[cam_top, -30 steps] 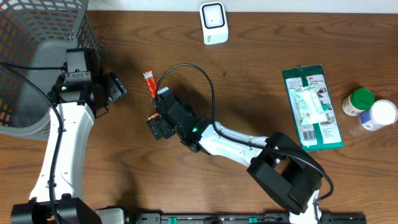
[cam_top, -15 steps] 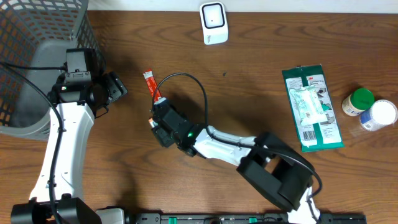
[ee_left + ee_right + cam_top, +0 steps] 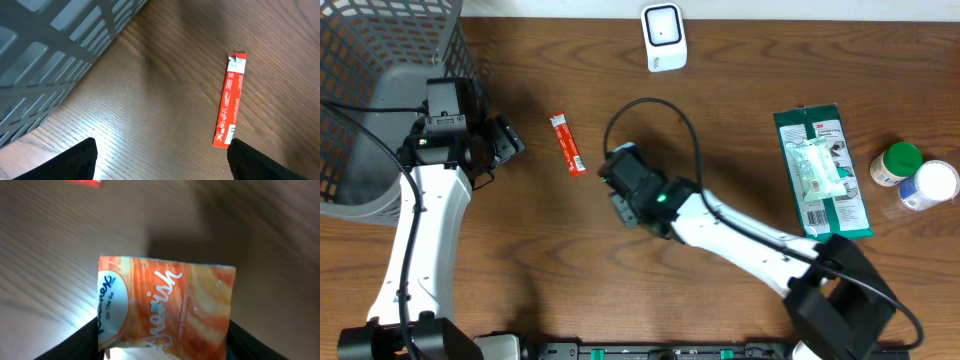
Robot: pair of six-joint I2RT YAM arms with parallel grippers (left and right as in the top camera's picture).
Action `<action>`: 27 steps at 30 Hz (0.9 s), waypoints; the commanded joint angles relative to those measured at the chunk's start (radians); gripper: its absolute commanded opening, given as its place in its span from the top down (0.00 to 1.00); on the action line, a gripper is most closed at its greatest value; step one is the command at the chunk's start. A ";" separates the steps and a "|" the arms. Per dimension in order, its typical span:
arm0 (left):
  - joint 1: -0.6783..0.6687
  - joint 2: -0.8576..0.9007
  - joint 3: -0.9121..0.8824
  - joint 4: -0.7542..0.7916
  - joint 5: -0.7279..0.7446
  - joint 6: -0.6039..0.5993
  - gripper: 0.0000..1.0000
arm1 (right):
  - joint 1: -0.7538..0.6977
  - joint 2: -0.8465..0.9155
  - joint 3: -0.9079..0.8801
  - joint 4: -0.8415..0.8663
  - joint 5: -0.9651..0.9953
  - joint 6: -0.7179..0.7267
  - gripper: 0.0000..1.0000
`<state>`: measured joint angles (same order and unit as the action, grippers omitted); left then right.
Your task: Scan the item barcode
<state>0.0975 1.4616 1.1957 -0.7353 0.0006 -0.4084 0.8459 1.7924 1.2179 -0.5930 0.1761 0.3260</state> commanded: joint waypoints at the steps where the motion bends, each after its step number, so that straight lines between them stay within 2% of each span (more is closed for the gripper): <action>1: 0.009 -0.012 0.006 -0.002 -0.013 -0.008 0.16 | -0.056 0.002 -0.001 -0.066 -0.153 0.003 0.37; 3: 0.009 -0.012 0.006 -0.002 -0.013 -0.008 0.16 | -0.100 0.010 -0.001 -0.117 -0.274 0.003 0.34; 8: 0.009 -0.012 0.006 -0.002 -0.013 -0.008 0.16 | -0.241 0.011 0.011 -0.252 -0.413 0.037 0.41; 14: 0.009 -0.012 0.006 -0.002 -0.013 -0.008 0.16 | -0.399 0.013 0.011 -0.381 -0.417 -0.002 0.42; 18: 0.009 -0.012 0.006 -0.002 -0.013 -0.008 0.16 | -0.423 0.013 0.011 -0.348 -0.401 -0.013 0.40; 21: 0.009 -0.012 0.006 -0.002 -0.013 -0.008 0.16 | -0.412 0.014 0.011 -0.301 -0.391 -0.012 0.28; 25: 0.009 -0.012 0.006 -0.002 -0.013 -0.008 0.16 | -0.384 0.014 0.010 -0.231 -0.391 0.032 0.01; 27: 0.009 -0.012 0.006 -0.002 -0.013 -0.008 0.16 | -0.366 0.014 0.010 -0.207 -0.391 0.070 0.01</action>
<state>0.0975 1.4616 1.1957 -0.7349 0.0006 -0.4084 0.4480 1.7931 1.2175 -0.8188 -0.2096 0.3412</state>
